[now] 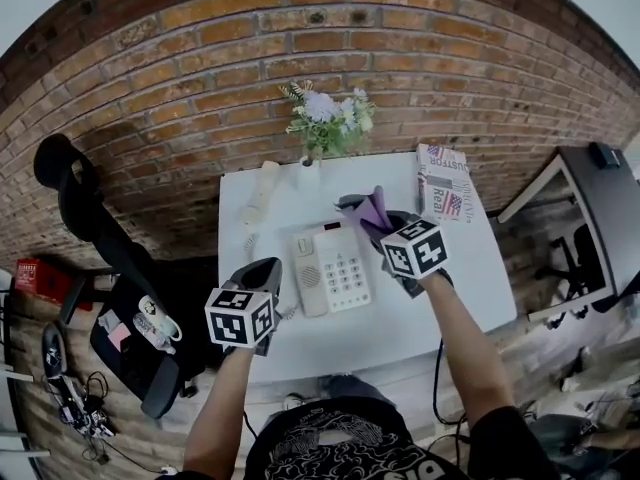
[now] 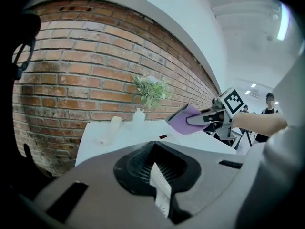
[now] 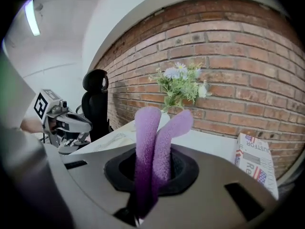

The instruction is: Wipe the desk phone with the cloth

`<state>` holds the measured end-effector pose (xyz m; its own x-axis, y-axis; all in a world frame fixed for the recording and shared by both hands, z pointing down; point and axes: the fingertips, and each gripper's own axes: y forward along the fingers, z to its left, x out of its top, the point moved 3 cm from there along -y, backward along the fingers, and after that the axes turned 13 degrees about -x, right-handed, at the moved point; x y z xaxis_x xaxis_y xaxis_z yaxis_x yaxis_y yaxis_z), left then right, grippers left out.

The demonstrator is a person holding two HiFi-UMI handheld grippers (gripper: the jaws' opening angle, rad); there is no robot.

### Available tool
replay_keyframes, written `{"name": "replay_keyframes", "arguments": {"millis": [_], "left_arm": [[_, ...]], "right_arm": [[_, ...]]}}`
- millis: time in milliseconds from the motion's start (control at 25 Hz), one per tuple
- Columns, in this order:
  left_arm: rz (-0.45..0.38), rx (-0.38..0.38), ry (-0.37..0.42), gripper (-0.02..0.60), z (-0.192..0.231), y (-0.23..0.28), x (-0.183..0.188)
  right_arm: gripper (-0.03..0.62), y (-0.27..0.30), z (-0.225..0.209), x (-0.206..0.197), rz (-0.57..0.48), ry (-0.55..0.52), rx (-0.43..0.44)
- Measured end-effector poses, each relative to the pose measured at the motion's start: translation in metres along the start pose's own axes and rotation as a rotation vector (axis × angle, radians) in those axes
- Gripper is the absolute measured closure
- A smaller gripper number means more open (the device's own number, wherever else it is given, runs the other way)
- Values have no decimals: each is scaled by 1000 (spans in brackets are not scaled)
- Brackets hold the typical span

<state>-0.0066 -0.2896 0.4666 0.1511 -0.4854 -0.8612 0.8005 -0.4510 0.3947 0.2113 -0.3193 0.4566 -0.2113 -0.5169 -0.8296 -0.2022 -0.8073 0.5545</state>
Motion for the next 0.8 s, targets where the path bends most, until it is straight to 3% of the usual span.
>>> {"name": "replay_keyframes", "arguments": {"millis": [800], "left_arm": [[-49,6,86,575,-24,-80,-19]], "right_arm": [[546,-123,76,-31,-178,146,-210]]}}
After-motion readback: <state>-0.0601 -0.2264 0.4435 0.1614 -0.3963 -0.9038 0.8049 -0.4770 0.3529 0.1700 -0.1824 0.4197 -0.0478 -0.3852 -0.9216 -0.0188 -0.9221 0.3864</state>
